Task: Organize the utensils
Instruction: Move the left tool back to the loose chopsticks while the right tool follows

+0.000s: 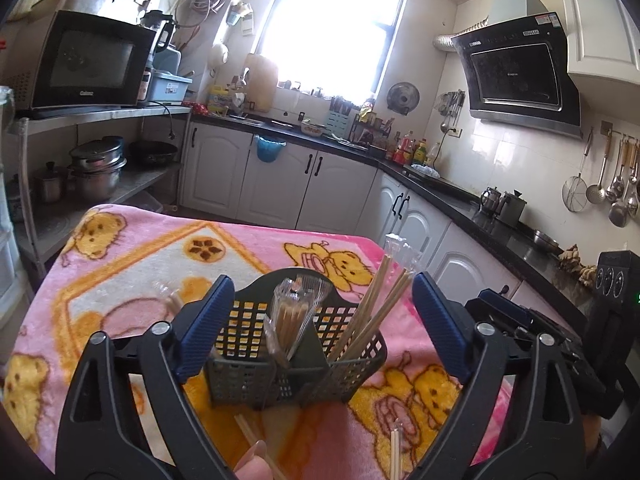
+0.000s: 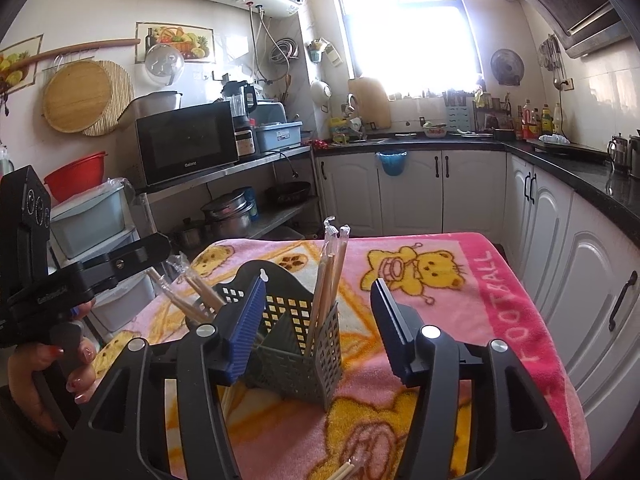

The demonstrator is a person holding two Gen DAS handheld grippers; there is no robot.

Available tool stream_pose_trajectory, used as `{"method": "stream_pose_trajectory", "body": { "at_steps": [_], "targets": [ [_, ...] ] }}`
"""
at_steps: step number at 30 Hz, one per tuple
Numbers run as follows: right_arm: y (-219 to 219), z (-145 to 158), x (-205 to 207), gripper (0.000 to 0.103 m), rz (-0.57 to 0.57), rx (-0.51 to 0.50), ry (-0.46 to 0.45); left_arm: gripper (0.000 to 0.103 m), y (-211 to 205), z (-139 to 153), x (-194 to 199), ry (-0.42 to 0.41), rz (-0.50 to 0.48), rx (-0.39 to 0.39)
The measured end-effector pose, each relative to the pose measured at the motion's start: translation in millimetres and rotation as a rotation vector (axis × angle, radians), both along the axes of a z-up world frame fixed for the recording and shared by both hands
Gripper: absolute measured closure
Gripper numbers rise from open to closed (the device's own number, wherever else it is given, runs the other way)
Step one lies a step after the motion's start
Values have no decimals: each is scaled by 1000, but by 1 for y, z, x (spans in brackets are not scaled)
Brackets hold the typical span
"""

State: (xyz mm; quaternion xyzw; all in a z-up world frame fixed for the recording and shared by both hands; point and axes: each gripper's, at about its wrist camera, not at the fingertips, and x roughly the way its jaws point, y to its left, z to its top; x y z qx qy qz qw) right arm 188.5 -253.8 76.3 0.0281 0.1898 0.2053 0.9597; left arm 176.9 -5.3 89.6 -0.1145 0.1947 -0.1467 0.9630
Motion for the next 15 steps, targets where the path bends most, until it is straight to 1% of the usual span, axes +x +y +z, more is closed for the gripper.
{"method": "stream_pose_trajectory", "body": {
  "at_steps": [2,5,15],
  "targets": [
    [1,0,-4,47,1,-4,0,13,1,-1,-5,-1,6,6],
    [1,0,-8,46,3,-6,1,11,3,-5,-11,5,8,11],
    [6,-2,-24,40,22,-30,0,11,14,-16,-22,33,31,6]
  ]
}}
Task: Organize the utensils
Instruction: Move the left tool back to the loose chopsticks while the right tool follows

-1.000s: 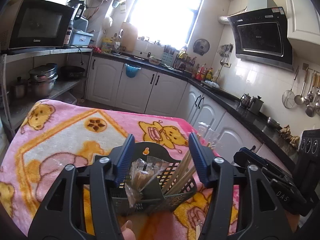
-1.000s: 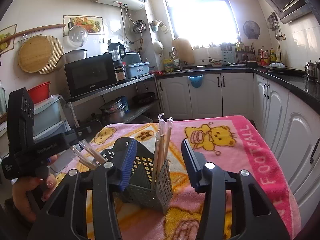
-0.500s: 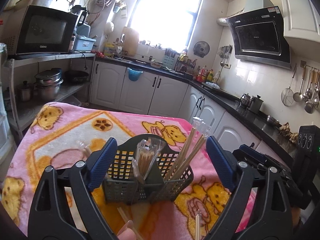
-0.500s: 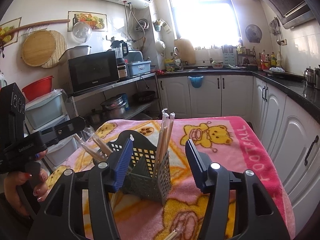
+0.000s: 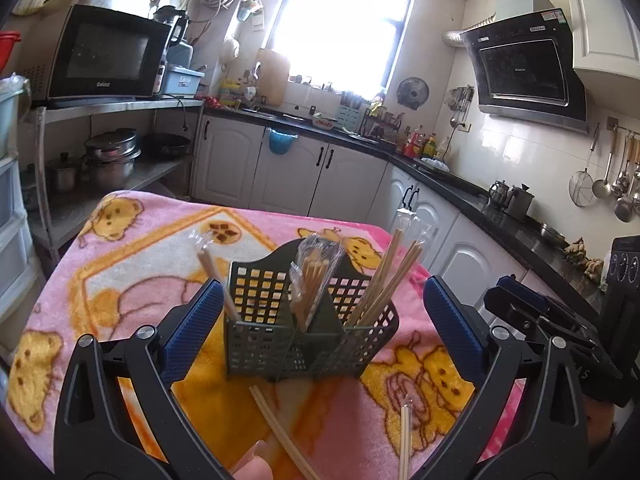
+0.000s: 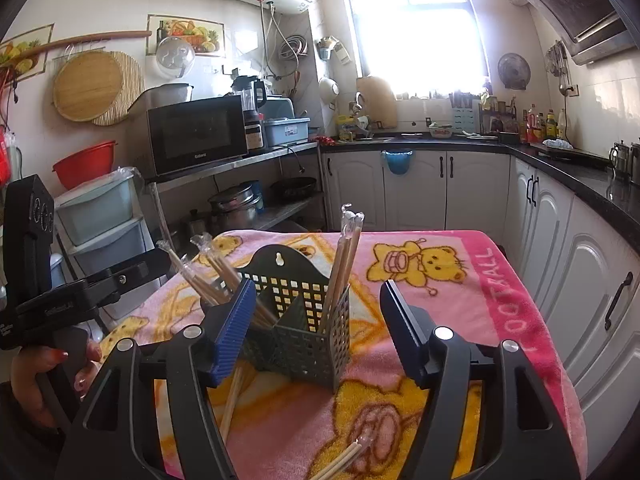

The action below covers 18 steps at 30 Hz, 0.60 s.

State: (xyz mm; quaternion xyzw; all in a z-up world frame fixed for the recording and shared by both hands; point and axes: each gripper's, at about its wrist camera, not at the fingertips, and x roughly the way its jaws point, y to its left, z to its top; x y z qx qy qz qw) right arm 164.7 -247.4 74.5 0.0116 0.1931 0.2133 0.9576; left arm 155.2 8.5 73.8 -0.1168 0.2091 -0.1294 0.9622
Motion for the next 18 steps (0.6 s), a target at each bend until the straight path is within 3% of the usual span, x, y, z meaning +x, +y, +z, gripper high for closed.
{"method": "stream_pose_trajectory", "body": {
  "at_steps": [18],
  "targets": [
    [2,-28,-14,39,13,-39,76,11,10,-28,-12,74,29,-2]
  ]
}}
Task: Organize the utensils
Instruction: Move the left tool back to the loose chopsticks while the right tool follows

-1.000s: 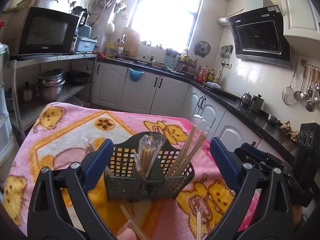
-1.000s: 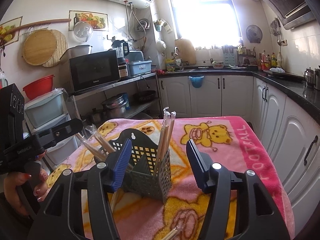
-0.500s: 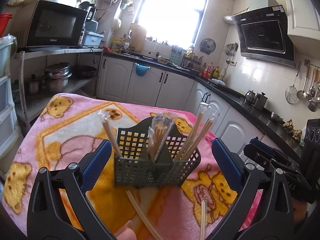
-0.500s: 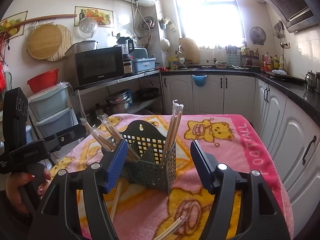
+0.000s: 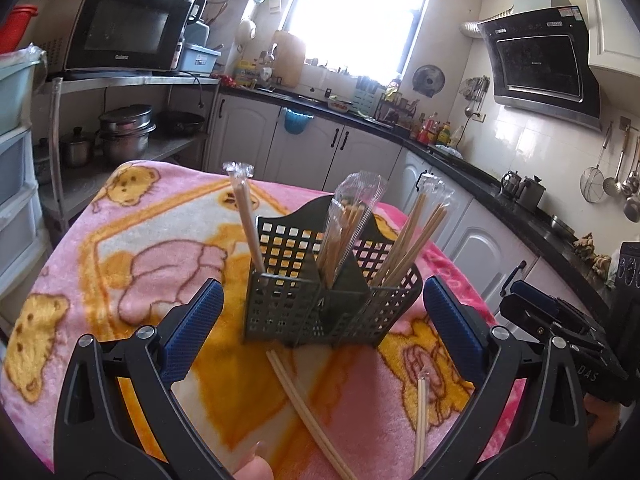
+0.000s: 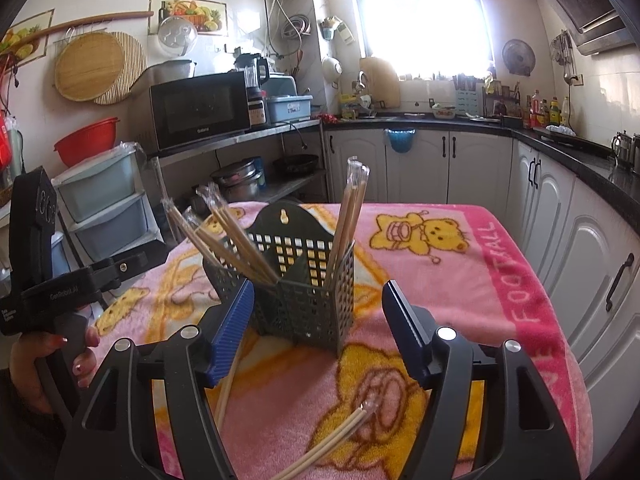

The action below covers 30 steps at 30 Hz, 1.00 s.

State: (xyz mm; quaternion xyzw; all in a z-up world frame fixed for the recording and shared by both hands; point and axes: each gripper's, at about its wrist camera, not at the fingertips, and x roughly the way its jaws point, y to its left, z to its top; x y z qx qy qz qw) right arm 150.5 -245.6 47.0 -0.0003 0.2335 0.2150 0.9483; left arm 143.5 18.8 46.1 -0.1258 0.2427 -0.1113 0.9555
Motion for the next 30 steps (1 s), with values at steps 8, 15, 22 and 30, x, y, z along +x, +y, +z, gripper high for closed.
{"method": "stream_pose_trajectory", "body": {
  "at_steps": [8,15,22,30],
  "targets": [
    [-2,-12,-1,39,5,-14,35,11,1,-12,-1,30,3,3],
    [-4,-22,-1,39,6,-20,62,11,-1,-23,2,65,4,12],
    [-5,-36,1,39,12,-31,104,11,-3,-39,6,110,1,15],
    [-7,-59,2,39,18,-48,171,11,-11,-68,16,195,-14,38]
  ]
}}
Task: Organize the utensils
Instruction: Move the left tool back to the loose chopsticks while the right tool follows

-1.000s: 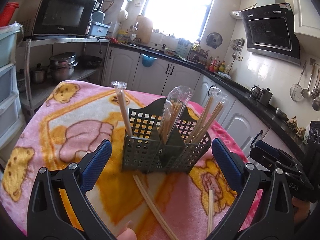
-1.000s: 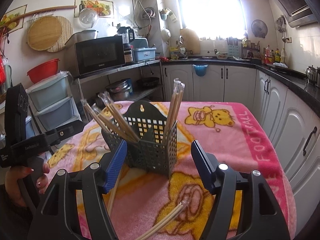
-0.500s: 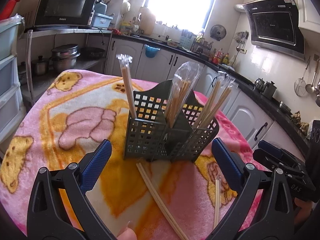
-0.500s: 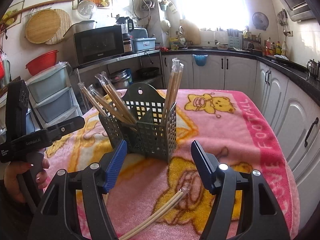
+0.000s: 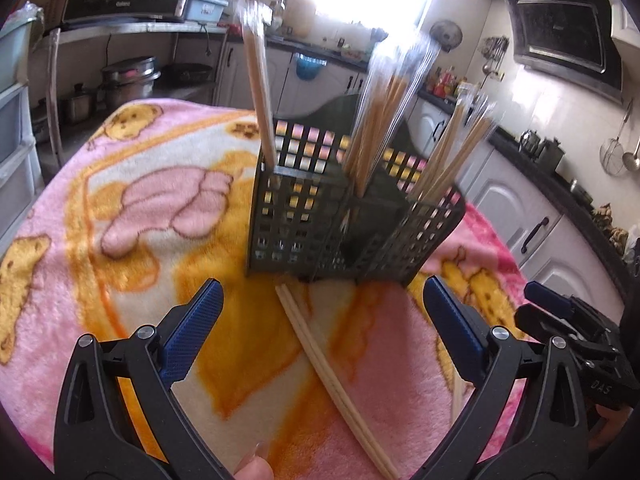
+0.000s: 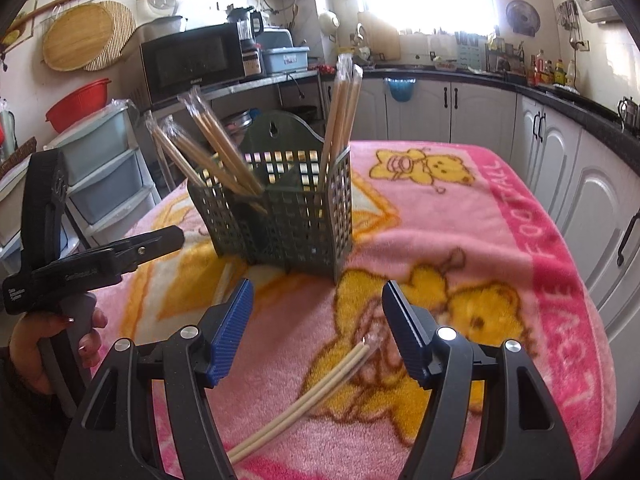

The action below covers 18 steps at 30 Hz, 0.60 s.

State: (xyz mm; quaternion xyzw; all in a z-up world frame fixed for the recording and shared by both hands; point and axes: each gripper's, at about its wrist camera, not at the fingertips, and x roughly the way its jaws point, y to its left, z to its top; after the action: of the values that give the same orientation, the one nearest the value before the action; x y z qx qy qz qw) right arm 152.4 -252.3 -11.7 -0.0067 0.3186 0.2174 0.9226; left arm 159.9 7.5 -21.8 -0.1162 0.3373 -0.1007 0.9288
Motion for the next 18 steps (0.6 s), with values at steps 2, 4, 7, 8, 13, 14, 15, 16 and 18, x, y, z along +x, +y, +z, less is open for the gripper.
{"method": "stream_pose_trajectory", "body": {
  "at_steps": [2,4,7,8,13,14,15,16,18],
  "targets": [
    [0,-5,1,39,3,-5,17,11,-1,-8,4,24,-3,0],
    [0,-11,0,39,4,-8,33,11,0,-14,8,46,0,0],
    [1,-21,0,39,11,-12,62,11,0,-25,15,79,0,-9],
    [2,-23,0,39,13,-15,69,11,0,-27,17,88,-4,-10],
    [2,-33,5,39,11,-20,115,11,-1,-38,28,130,-5,-11],
    [0,-35,6,39,8,-17,124,11,-1,-40,30,136,-4,-10],
    [-1,-38,8,39,5,-13,133,11,-2,-42,34,142,-4,-4],
    [-2,-40,10,39,1,-8,146,11,-3,-43,36,147,-1,1],
    [-4,-44,14,39,-7,0,169,11,-4,-44,39,152,2,9]
  ]
}}
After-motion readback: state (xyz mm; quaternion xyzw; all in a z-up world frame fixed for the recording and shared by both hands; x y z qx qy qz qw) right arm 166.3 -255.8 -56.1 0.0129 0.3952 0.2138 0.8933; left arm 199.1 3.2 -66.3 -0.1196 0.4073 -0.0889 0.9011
